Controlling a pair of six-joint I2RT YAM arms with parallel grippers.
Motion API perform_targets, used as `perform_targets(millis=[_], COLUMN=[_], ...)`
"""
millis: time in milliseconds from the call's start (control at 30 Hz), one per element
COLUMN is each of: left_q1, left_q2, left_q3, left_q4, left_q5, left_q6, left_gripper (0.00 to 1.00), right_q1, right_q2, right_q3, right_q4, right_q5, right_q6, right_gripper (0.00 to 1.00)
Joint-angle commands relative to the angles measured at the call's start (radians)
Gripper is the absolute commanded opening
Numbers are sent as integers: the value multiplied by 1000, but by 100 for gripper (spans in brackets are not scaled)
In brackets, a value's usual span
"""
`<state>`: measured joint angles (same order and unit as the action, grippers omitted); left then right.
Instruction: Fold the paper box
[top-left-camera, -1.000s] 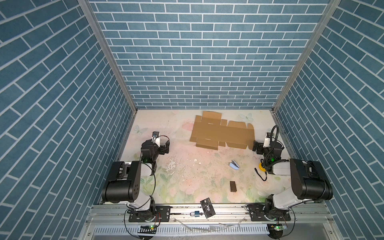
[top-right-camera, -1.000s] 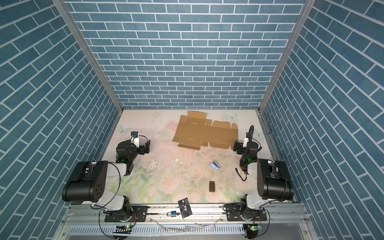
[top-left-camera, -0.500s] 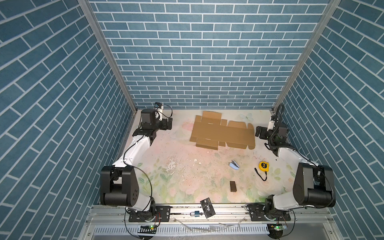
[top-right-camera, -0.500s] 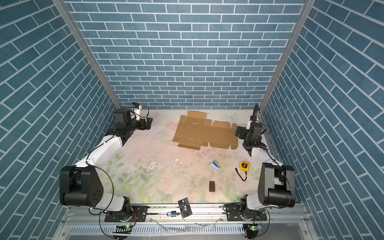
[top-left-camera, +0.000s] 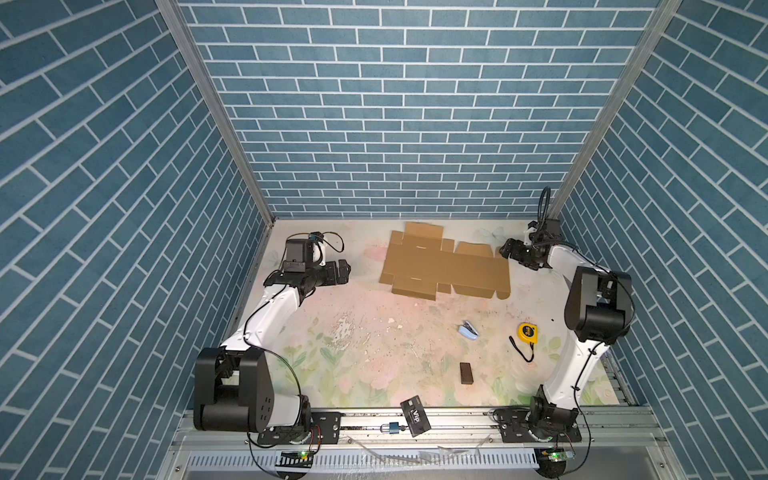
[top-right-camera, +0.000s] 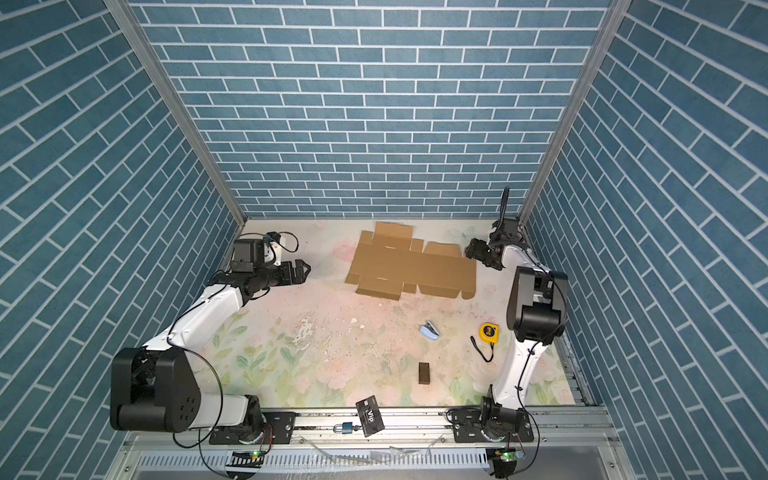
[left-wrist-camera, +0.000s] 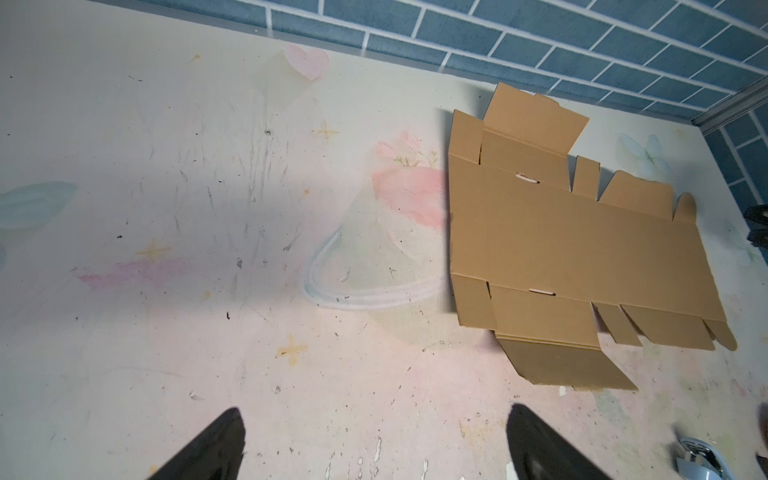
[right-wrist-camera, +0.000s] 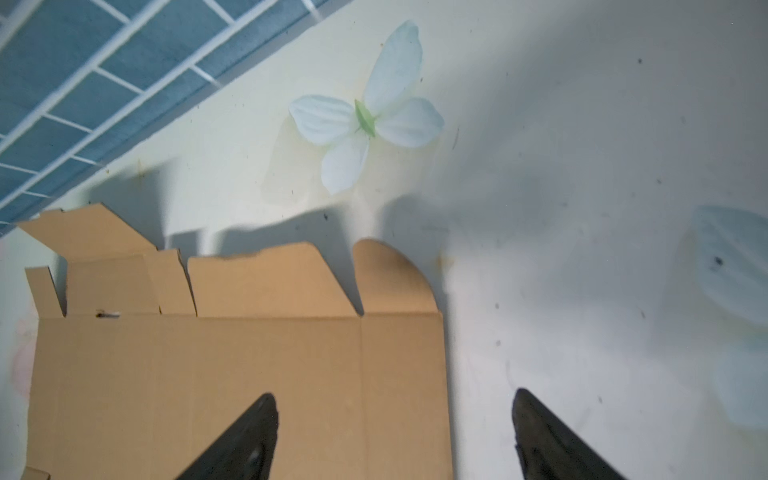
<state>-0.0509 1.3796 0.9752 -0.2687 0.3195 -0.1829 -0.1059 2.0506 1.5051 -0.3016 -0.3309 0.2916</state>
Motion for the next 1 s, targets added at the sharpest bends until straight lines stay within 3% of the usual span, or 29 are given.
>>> perform_targets(millis=[0,267,433,700,967], left_q1=[7,26,47,72,74], left_q2=[-20,-18,-14,-10,-25], left_q3=[-6,-9,-2,4,-4], left_q4=[39,57,54,52,59], left_q5=[34,53,53,54,57], left_q6=[-36,-38,-35,-38,-41], left_gripper=[100,100,100,100,100], right_q1=[-23,-52,-51,-18,-16], right_q2=[90,324,394,354,281], right_q3=[139,388,483,398,263], right_q4=[-134,-239,-295,-278,-245], right_q5=[-102,-237,-325,-402,-429], right_q6=[1,-30,-55,-82,-114], right_gripper=[87,84,79,74,53])
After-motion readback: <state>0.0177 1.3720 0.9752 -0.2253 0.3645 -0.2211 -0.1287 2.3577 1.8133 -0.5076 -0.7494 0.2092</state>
